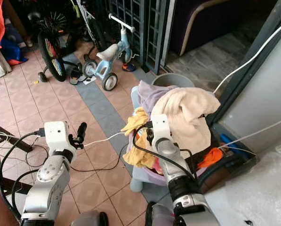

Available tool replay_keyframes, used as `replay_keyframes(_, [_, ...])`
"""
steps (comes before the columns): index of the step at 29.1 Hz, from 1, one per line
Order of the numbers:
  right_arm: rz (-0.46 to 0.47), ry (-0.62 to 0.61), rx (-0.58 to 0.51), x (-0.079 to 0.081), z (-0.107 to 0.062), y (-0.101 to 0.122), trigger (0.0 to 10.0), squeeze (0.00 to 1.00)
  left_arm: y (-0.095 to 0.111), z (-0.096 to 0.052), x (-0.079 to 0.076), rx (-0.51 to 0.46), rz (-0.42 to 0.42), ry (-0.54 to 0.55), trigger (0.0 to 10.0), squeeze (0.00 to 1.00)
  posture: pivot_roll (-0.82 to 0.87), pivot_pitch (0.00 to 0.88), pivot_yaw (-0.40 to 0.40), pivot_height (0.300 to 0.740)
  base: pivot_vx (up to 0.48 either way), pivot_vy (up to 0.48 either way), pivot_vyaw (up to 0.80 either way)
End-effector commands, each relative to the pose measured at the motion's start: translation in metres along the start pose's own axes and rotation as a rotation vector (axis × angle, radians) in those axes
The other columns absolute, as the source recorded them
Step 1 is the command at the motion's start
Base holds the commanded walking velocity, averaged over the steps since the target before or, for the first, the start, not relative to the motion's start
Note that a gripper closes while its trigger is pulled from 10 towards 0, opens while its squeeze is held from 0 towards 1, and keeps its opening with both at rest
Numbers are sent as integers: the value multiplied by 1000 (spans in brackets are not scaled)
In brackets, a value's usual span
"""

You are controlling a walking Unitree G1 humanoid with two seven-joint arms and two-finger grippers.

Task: Clothes washing

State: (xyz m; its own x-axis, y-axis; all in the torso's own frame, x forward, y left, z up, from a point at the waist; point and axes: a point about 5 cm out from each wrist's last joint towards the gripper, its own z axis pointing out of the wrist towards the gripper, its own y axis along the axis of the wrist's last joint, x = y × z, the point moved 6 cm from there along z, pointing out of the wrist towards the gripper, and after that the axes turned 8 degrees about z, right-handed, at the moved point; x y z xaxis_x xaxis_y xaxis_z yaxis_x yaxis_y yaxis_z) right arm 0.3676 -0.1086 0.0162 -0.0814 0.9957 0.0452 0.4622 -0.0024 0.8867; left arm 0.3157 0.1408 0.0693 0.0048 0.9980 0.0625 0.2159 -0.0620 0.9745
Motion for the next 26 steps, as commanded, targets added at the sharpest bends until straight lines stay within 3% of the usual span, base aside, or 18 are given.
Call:
replay_keyframes(1, [31,-8,32,0,1,-10,0,0,-4,-1,-1,25,9,-25,10000,0,51,128,12,740,0,0,0])
replay_keyframes(4, [62,-21,22,-4,1,-8,0,0,-10,-1,-16,53,18,-122,10000,0,45,124,14,740,0,0,0])
replay_keyframes(12, [72,-16,11,-5,2,-5,0,0,-6,1,-16,36,39,-114,10000,0,43,112,14,740,0,0,0])
replay_keyframes(26, [174,48,-38,6,1,-1,0,0,-9,4,-12,47,76,-99,10000,0,66,63,19,740,0,0,0])
